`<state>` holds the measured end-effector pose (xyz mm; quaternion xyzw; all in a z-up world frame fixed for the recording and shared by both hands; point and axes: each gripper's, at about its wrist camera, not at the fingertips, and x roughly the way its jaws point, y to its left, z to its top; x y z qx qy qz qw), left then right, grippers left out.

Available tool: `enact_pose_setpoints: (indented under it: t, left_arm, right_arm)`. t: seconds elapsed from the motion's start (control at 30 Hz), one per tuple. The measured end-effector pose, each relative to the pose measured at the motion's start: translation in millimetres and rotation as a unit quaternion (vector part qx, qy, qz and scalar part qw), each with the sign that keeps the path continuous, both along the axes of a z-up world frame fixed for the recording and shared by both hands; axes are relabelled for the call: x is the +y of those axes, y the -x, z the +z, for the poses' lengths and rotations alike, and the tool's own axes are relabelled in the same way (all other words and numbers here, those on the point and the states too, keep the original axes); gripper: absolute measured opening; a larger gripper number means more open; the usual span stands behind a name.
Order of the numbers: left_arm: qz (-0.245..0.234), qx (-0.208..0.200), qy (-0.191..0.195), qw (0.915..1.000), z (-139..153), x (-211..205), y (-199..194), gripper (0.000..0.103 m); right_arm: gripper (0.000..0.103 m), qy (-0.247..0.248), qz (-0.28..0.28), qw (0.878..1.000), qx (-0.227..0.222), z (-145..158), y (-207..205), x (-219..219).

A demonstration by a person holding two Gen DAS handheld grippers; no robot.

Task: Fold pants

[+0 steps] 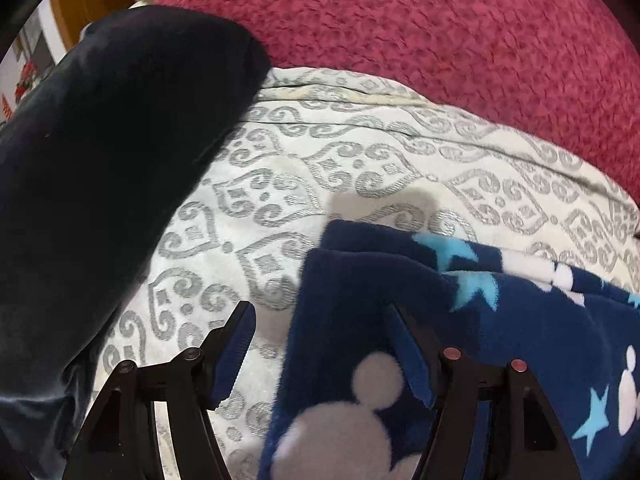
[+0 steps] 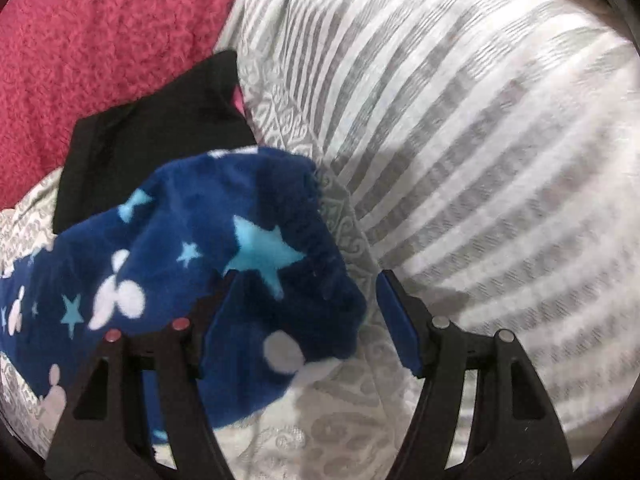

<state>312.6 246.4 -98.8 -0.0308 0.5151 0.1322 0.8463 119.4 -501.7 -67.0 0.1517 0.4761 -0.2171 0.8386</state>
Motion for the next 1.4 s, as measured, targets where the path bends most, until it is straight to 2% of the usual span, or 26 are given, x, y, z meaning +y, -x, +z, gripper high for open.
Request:
enact_pose_setpoints:
  t: [0.03, 0.07, 0.1, 0.13, 0.17, 0.2, 0.3, 0.37, 0.43, 0.5, 0.57, 0.63, 0.67, 0.7, 0.73, 0.8, 0.83, 0.93, 0.97, 1.03, 1.1, 1.3, 1.4]
  left_arm:
    - [-0.001, 0.001, -0.004, 1.0, -2, -3, -1, 0.063]
    - [-0.002, 0.001, -0.01, 0.9999, -3, -5, -2, 0.048]
    - [-0.002, 0.003, -0.012, 0.9999, -3, -5, -2, 0.039]
    - [0.001, 0.007, -0.015, 0.9999, -4, -5, -3, 0.031]
    - [0.005, 0.004, -0.015, 0.9999, -3, -4, -4, 0.031]
    - [0.006, 0.001, -0.015, 0.9999, -1, -3, -4, 0.031]
    - [0.006, -0.013, -0.014, 0.9998, 4, 1, -4, 0.031]
    - [0.01, -0.023, -0.002, 0.9997, 10, 6, -2, 0.031]
    - [0.012, -0.03, 0.005, 0.9995, 15, 11, 1, 0.031]
    - [0.011, -0.034, 0.01, 0.9993, 20, 14, 4, 0.034]
    - [0.0, -0.039, 0.01, 0.9992, 26, 17, 7, 0.043]
    - [-0.013, -0.045, 0.017, 0.9988, 32, 17, 10, 0.051]
    - [-0.02, -0.049, 0.024, 0.9983, 34, 18, 13, 0.057]
    - [-0.026, -0.052, 0.029, 0.9979, 36, 17, 14, 0.059]
    - [-0.035, -0.055, 0.035, 0.9973, 36, 16, 16, 0.062]
    - [-0.052, -0.055, 0.042, 0.9963, 34, 15, 16, 0.065]
    - [-0.066, -0.052, 0.045, 0.9955, 31, 13, 15, 0.065]
    - [-0.094, -0.052, 0.05, 0.993, 22, 14, 12, 0.065]
    - [-0.104, -0.052, 0.058, 0.9915, 19, 16, 11, 0.065]
    - [-0.117, -0.052, 0.069, 0.9894, 14, 19, 8, 0.065]
    - [-0.128, -0.052, 0.074, 0.9876, 8, 21, 5, 0.065]
    - [-0.15, -0.039, 0.1, 0.9829, -13, 34, -5, 0.065]
    - [-0.142, -0.047, 0.131, 0.98, -18, 45, -6, 0.065]
  right_arm:
    - [0.055, 0.0, 0.002, 1.0, 0.009, -7, -7, 0]
    - [0.03, 0.01, -0.005, 1.0, 0.025, -11, -12, 1]
    - [0.015, 0.025, -0.022, 0.999, 0.037, -11, -12, 1]
    - [0.014, 0.059, -0.034, 0.997, 0.03, -2, -11, 2]
    - [0.014, 0.088, -0.033, 0.995, 0.028, 4, -11, 3]
    - [0.016, 0.113, -0.024, 0.992, 0.045, 4, -14, 2]
    - [0.026, 0.128, 0.019, 0.982, 0.137, -18, -26, 3]
    - [0.033, 0.157, 0.017, 0.979, 0.126, -6, -25, 12]
    - [0.063, 0.2, -0.022, 0.975, 0.091, 23, -19, 22]
    - [0.071, 0.243, -0.034, 0.967, 0.063, 52, -20, 42]
    - [0.071, 0.247, 0.02, 0.968, 0.026, 76, -32, 77]
    - [0.071, 0.205, 0.138, 0.969, -0.017, 91, -53, 134]
    - [0.071, 0.176, 0.199, 0.964, -0.03, 92, -64, 161]
    - [0.071, 0.14, 0.274, 0.951, -0.041, 91, -79, 197]
    - [0.071, 0.106, 0.346, 0.931, -0.047, 86, -93, 235]
    - [0.068, 0.057, 0.441, 0.894, -0.054, 77, -115, 297]
    - [0.061, 0.027, 0.5, 0.865, -0.046, 68, -133, 340]
    - [0.045, 0.006, 0.591, 0.807, -0.01, 41, -177, 427]
    - [0.044, 0.007, 0.607, 0.794, -0.003, 33, -188, 448]
    - [0.043, -0.002, 0.632, 0.775, 0.014, 17, -215, 485]
    - [0.043, -0.02, 0.645, 0.763, 0.029, 6, -231, 508]
    - [0.044, -0.053, 0.661, 0.747, 0.044, -13, -270, 545]
    - [0.055, -0.05, 0.662, 0.746, 0.052, -20, -289, 559]
